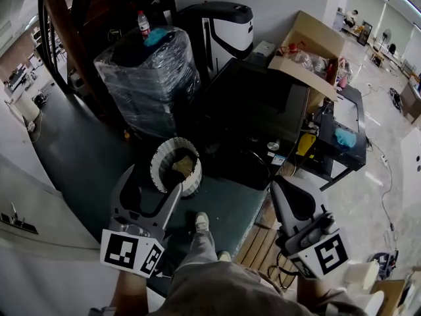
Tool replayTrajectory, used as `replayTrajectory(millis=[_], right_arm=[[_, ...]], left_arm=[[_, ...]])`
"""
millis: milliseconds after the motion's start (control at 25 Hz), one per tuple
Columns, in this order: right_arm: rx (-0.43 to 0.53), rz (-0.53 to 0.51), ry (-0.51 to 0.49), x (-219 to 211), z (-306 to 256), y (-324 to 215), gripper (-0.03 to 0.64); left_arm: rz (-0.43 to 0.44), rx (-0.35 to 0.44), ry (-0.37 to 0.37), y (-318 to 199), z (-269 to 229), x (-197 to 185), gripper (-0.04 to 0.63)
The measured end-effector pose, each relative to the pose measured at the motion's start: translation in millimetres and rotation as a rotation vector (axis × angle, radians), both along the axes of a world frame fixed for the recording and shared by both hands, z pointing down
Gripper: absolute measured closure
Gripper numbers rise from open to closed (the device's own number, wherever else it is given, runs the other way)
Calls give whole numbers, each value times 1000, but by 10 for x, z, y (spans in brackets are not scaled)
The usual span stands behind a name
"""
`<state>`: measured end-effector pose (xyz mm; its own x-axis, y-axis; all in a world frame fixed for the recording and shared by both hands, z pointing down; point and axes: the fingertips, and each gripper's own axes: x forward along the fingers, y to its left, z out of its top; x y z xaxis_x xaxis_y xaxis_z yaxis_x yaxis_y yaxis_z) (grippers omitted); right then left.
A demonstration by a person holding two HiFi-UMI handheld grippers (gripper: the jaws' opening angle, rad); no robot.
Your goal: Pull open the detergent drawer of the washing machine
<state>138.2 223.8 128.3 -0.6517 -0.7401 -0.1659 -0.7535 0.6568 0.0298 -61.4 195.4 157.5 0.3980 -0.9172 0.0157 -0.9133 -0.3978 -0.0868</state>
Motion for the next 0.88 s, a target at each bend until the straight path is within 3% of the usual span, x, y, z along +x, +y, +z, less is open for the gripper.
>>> replayTrajectory(millis=[520,720,880], right_arm=[[-83,70,129,-141,441,-952,586],[-118,58,148,-407,557,-1489,586],[-147,79,139,-560,606,-1960,586]], left_arm=[[24,-124,184,-1054,453,-253,198],[54,-204,220,-1656,794,-369,193],[93,-263,206,-2185,1131,-386,192]])
